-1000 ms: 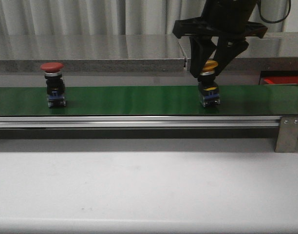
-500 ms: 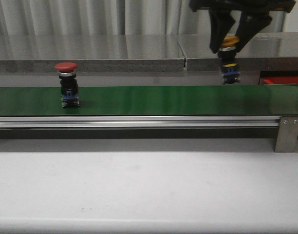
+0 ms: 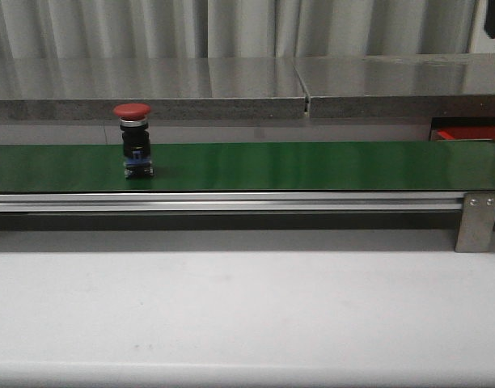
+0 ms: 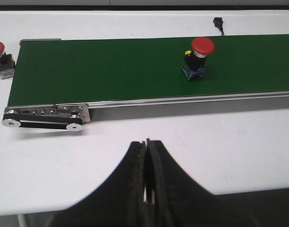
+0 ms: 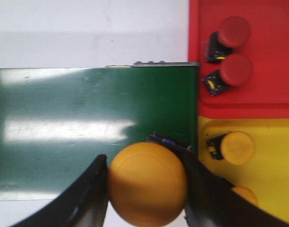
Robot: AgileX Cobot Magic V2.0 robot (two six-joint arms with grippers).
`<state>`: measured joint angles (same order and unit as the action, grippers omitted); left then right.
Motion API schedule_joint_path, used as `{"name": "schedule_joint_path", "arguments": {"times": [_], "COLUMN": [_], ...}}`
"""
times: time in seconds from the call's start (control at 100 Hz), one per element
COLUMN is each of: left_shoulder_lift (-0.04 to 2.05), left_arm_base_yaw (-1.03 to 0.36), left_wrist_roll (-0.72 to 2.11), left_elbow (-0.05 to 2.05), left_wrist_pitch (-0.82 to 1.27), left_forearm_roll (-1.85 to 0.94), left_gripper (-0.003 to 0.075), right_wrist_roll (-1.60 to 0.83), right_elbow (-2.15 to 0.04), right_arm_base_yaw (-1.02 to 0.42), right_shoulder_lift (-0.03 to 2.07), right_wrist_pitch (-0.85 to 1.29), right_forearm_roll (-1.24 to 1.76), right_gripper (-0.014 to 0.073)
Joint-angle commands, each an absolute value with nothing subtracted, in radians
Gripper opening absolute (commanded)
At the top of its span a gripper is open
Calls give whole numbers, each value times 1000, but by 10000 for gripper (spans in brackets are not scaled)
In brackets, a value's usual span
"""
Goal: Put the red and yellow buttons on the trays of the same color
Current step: 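Carry the yellow button into the yellow tray and open the right gripper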
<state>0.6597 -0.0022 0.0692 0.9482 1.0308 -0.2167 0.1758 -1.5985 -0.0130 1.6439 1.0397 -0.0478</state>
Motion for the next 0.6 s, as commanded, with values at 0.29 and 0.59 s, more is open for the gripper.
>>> {"name": "schedule_joint_path", "arguments": {"times": [0.29, 0.59], "left_shoulder_lift": [661, 661], "left_arm_base_yaw": [-8, -8], "left_wrist_roll": [68, 68], "left_elbow": [970, 970], "left_wrist_pitch": [972, 972], "left_forearm_roll": [-231, -231], "left_gripper": [-20, -20], "right_wrist_roll": [172, 172], "right_elbow": [-1577, -1441], "right_arm_base_yaw": [210, 352], "right_shoulder_lift": [1584, 1584], "right_wrist_pitch": [978, 828], "right_forearm_roll": [-80, -14], "right_gripper": [186, 186]}}
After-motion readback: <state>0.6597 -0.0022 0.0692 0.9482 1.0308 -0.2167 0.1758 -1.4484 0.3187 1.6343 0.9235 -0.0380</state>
